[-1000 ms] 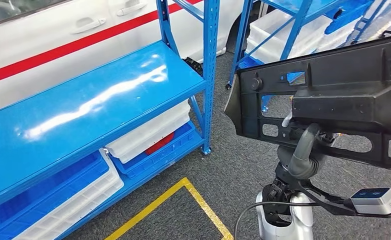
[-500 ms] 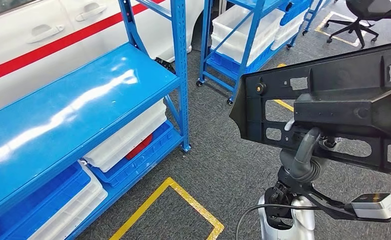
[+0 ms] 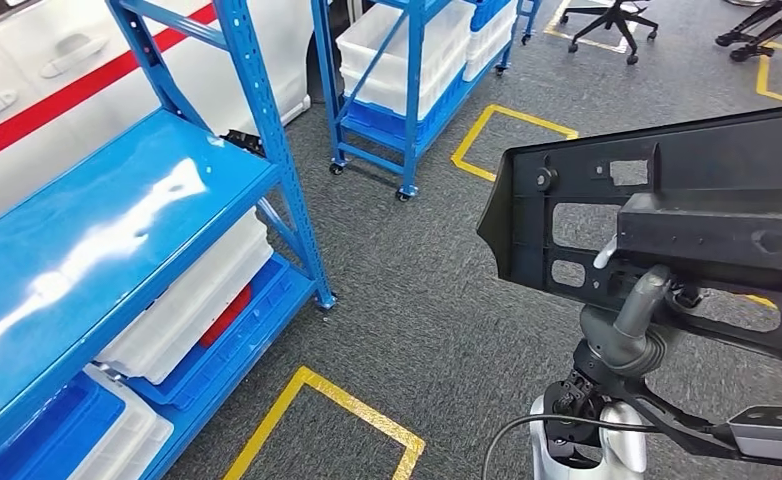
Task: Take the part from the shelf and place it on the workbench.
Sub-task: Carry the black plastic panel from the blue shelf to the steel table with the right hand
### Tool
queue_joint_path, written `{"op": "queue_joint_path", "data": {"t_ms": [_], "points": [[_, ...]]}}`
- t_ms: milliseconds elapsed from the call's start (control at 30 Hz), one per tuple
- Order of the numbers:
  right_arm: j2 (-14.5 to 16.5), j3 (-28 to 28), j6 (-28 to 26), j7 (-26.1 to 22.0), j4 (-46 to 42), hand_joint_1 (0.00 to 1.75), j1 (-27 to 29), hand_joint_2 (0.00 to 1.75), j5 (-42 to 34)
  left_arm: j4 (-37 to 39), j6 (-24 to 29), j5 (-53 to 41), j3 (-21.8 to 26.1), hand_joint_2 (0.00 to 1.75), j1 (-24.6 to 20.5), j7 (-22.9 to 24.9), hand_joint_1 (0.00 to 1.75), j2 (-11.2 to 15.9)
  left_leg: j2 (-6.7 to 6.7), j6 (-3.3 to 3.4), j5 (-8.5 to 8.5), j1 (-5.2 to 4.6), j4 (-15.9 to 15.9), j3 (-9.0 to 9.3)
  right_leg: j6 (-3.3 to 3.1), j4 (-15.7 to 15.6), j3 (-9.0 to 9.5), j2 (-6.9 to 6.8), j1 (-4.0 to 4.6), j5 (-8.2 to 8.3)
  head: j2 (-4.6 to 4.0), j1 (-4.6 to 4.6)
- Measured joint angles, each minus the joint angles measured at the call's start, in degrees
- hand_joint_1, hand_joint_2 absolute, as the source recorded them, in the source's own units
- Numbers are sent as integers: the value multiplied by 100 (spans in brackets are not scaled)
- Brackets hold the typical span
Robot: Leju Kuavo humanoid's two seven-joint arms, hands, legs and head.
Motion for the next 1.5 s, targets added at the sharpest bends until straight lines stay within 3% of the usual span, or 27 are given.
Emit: {"op": "queue_joint_path", "data": {"t_ms": [33,100,167,233,267,333,400,467,500,567,633,667,767,833,900,967,1000,1033,1067,1133,1200,1267,1333,1400,1467,1500], "points": [[0,4,5,1,28,175,-18,175,-2,-1,34,52,6,175,-7,-25,0,4,-41,5,211,11,-315,136,10,11,-1,79,-1,4,0,0],[-1,26,27,1,94,175,-88,175,-17,-1,98,139,21,175,-24,-53,0,15,-311,26,554,51,-1072,446,51,39,-24,222,2,20,0,1],[-6,67,66,-1,139,175,-167,175,-34,0,137,212,44,175,-42,-55,0,19,-507,68,641,58,-1422,571,131,43,-71,343,0,56,0,1],[-14,95,103,-4,155,175,-202,175,-52,0,172,284,88,175,-58,-51,0,19,-424,144,671,45,-1467,585,225,12,-101,462,-16,108,0,0],[-17,98,117,-9,156,175,-206,175,-63,0,189,305,114,175,-63,-49,0,19,-358,192,704,46,-1501,598,254,30,-126,426,-17,98,0,0],[-25,101,133,-30,156,175,-229,175,-83,0,216,315,150,175,-66,-46,0,19,-195,280,772,50,-1575,609,284,350,-291,130,-1,-116,0,3],[-31,106,136,-67,150,175,-230,175,-88,0,228,274,160,175,-66,-36,0,20,-24,317,786,11,-1587,596,299,1062,-617,-188,2,-504,0,5],[-32,104,125,-115,117,175,-164,175,-75,1,225,198,159,175,-81,-3,0,19,144,323,780,-13,-1583,586,325,1553,-815,-264,-18,-661,0,5],[-33,101,116,-146,85,175,-122,175,-52,1,217,163,157,175,-103,14,0,17,223,320,774,-17,-1580,586,332,1496,-759,-285,-27,-586,0,5],[-33,96,97,-203,-4,175,-55,175,5,1,196,98,149,175,-169,28,0,6,363,296,749,-23,-1562,595,326,816,-353,-449,-34,-275,0,5],[-32,93,85,-230,-91,175,-5,175,43,1,173,51,141,175,-237,24,0,-7,472,242,704,-52,-1528,605,260,183,-3,-681,11,-110,0,5],[-32,91,86,-234,-121,175,29,175,51,1,163,35,136,175,-266,16,0,-10,522,211,684,-66,-1518,613,218,57,57,-729,35,-104,0,5],[-32,85,94,-245,-150,175,149,175,69,0,140,12,116,175,-342,-37,0,-21,632,115,628,-61,-1501,649,104,7,47,-542,51,-85,0,4],[-26,87,92,-249,-146,175,187,175,78,0,137,12,104,175,-364,-75,0,-32,408,56,402,-30,-1203,542,33,-30,51,-412,21,-49,0,4],[-14,92,90,-250,-137,175,206,175,82,1,137,13,101,175,-364,-95,0,-37,107,20,18,-8,-481,218,-9,-36,38,-279,12,-30,0,4],[-7,94,84,-249,-117,175,227,175,84,1,131,16,101,175,-349,-99,0,-36,20,6,-151,-3,95,-61,-20,-24,22,-122,20,-24,0,4],[-6,95,72,-248,-102,175,232,175,84,1,124,18,101,175,-332,-95,0,-35,5,9,-66,-2,90,-70,-20,-14,19,-38,21,-23,0,4],[-6,98,52,-246,-80,175,234,175,85,1,116,18,101,175,-310,-87,0,-35,-19,19,120,2,-148,30,-16,-2,19,47,21,-23,0,4],[-4,101,25,-245,-57,175,231,175,87,1,108,16,101,175,-287,-74,0,-35,-96,33,352,10,-547,201,-6,9,21,127,19,-23,0,4],[-3,112,-35,-243,-6,175,216,175,97,1,96,0,101,175,-237,-35,0,-34,-367,64,630,28,-1249,496,44,32,3,265,22,-14,0,4],[0,128,-102,-245,30,175,202,175,122,1,77,-26,96,175,-190,32,0,-32,-499,100,653,16,-1456,578,123,29,-32,380,7,17,0,4],[2,139,-188,-251,37,175,200,175,164,1,58,-48,78,175,-155,107,0,-33,-376,170,705,9,-1504,596,199,20,-65,442,-11,42,0,4],[2,142,-273,-258,2,175,194,175,212,1,67,-47,50,175,-131,119,0,-38,-232,256,766,20,-1570,607,236,244,-184,199,4,-114,0,6],[2,155,-334,-260,-46,175,183,175,249,1,96,-22,37,175,-113,71,0,-42,-77,296,787,8,-1596,596,250,917,-495,-140,14,-493,0,8],[2,178,-380,-257,-67,175,186,175,288,1,128,9,37,175,-111,22,0,-41,101,300,784,-9,-1592,584,271,1574,-790,-253,4,-744,0,7],[2,194,-400,-257,-73,175,191,175,312,1,144,23,38,175,-121,1,0,-42,188,298,780,-13,-1590,583,277,1632,-800,-278,1,-718,0,7]]}}
